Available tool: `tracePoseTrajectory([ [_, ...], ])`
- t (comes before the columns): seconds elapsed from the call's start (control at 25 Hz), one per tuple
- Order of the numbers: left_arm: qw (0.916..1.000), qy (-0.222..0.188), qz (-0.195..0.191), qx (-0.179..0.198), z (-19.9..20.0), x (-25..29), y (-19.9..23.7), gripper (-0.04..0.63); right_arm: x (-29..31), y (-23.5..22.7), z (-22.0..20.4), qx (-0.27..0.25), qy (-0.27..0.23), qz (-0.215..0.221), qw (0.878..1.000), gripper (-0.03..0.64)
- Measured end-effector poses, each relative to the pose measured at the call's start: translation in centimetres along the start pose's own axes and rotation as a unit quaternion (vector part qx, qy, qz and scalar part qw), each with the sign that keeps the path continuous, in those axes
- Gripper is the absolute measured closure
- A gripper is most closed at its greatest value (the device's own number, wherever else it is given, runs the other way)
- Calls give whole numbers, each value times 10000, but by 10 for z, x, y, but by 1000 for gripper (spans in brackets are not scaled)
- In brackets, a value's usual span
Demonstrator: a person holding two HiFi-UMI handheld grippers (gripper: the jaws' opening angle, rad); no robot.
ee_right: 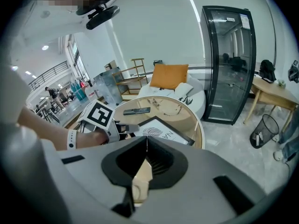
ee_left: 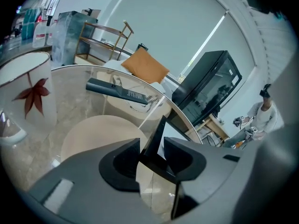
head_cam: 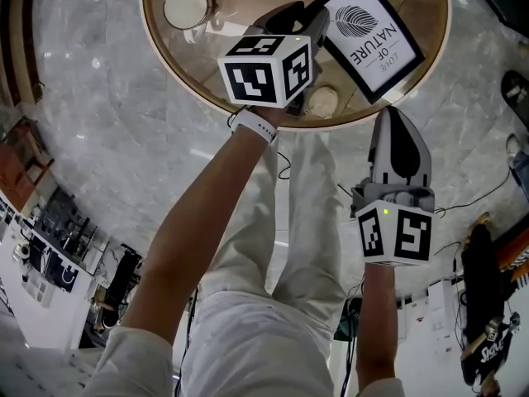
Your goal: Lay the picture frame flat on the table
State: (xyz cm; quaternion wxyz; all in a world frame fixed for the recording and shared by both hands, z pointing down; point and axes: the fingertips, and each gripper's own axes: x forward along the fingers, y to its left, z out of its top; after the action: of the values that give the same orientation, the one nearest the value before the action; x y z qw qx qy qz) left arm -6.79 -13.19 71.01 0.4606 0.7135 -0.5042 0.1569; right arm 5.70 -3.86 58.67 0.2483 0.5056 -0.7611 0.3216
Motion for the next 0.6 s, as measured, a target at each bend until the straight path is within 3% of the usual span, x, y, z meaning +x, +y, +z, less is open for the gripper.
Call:
tracePoseTrajectory([
  [0.32,9978,312,374,444,-5,3,3,426,-7,-6,6,-3,-54,-19,10000,611],
  [0.6,9975,298,355,529,-7,-10,-5,442,-14,-10,10,22,-137,-76,9999,611],
])
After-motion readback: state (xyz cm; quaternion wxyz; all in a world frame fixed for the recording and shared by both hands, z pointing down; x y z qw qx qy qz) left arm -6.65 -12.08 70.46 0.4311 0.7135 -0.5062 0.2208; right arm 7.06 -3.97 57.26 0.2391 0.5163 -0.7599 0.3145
